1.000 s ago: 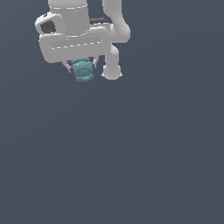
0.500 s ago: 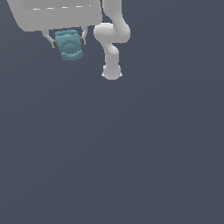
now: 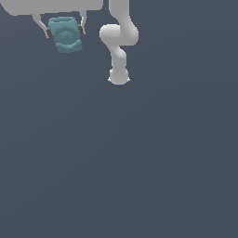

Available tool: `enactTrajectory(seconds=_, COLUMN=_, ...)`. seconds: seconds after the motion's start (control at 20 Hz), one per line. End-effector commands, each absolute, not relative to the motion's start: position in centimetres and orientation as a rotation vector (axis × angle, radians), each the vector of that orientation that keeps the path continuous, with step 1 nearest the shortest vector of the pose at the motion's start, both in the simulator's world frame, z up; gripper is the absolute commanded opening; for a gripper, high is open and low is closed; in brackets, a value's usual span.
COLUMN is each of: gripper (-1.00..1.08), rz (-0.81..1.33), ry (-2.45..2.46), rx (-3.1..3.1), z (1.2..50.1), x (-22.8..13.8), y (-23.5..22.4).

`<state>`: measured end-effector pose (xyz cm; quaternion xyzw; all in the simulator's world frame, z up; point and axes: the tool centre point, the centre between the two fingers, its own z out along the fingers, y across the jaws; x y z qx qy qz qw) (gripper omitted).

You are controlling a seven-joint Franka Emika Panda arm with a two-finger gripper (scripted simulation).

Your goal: Pick up the object and move it to a goal position.

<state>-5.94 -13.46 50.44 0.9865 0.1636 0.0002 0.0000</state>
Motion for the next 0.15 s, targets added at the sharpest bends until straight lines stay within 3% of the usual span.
enactTrajectory(seconds=0.0, gripper=-1.00, rz=0.000, ry=0.514, rx=3.099, z=50.75, x=-5.91, y=-13.55)
enactTrajectory(seconds=0.1, gripper=-1.00, rz=0.000, ry=0.514, rx=3.099, z=50.81, x=-5.90, y=-13.57)
